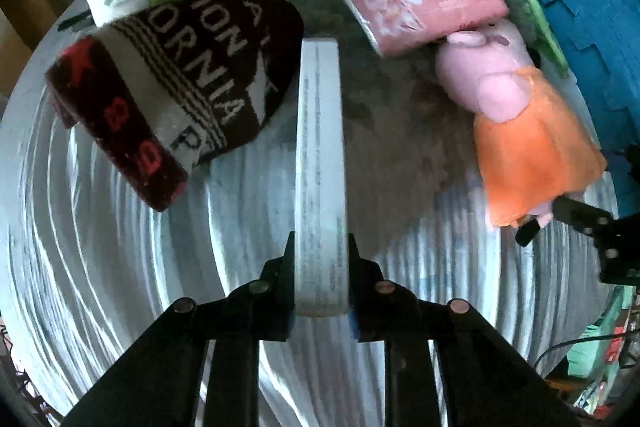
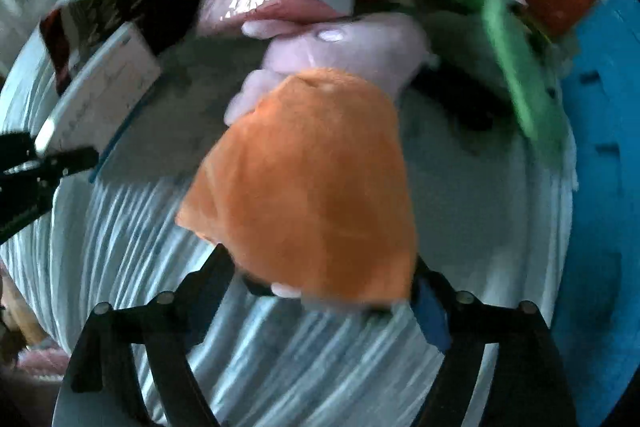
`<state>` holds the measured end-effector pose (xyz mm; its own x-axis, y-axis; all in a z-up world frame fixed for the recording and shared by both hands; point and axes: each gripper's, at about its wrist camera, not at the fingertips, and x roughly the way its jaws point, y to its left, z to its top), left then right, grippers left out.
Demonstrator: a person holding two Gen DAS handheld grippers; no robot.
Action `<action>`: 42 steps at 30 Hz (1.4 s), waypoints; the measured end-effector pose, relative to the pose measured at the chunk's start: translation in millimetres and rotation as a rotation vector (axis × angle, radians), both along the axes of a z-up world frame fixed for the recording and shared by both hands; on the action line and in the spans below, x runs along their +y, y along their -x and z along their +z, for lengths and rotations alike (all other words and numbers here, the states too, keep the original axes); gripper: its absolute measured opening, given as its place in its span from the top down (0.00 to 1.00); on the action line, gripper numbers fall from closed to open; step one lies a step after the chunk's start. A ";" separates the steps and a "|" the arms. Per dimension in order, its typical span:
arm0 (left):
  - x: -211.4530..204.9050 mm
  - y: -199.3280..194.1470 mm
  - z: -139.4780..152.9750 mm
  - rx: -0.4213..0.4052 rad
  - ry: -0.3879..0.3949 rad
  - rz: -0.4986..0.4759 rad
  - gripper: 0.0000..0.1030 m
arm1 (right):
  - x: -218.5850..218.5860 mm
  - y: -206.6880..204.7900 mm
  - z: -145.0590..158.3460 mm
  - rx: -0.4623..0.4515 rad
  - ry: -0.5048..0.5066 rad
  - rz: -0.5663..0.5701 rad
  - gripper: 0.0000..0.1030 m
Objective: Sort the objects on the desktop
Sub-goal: 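Grasp the pink Peppa Pig plush with the right tool while the left tool holds the box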
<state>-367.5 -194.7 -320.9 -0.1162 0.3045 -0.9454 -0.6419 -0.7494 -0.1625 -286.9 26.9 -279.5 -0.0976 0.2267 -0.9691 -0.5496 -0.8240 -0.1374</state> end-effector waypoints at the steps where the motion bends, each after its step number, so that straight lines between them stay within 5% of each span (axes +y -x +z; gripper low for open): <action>1: 1.7 0.3 4.8 0.007 0.000 -0.002 0.71 | 3.2 -5.5 7.2 0.035 0.015 -0.025 0.12; 3: 5.8 2.1 14.2 0.034 -0.001 0.001 0.45 | 9.7 -13.3 24.4 0.102 0.027 -0.066 0.06; 4: 8.5 3.9 17.6 0.045 0.000 0.003 0.40 | 12.3 -12.7 31.4 0.122 0.022 -0.076 0.06; 9: 28.1 20.8 16.6 0.026 0.020 0.006 0.37 | 42.2 -3.1 44.7 0.182 0.037 -0.145 0.03; 10: 31.3 23.1 15.3 0.027 0.035 0.007 0.37 | 50.7 2.8 44.0 0.179 0.044 -0.157 0.01; 15: 49.5 37.7 11.1 0.011 0.071 -0.015 0.79 | 74.1 27.0 34.2 0.149 0.071 -0.178 0.01; 17: 54.3 43.0 7.4 -0.001 0.063 -0.026 0.84 | 78.8 41.5 22.6 0.112 0.075 -0.171 0.01; 21: 60.5 59.2 10.8 0.022 0.048 -0.003 0.84 | 87.7 64.1 -6.2 0.036 0.088 -0.154 0.06; 24: 64.0 66.7 16.2 0.052 0.037 0.009 0.84 | 92.0 73.2 -23.5 0.036 0.134 -0.140 0.25; 28: 59.6 65.9 26.3 0.089 0.000 0.032 0.84 | 84.5 74.4 -16.5 0.069 0.089 -0.115 0.33; 34: 48.1 43.4 67.9 0.196 -0.067 0.065 0.84 | 72.5 47.0 26.8 0.237 0.030 -0.135 0.35; 42: 48.5 12.5 137.1 0.380 -0.197 0.114 0.84 | 27.6 11.4 121.1 0.461 -0.166 -0.102 0.36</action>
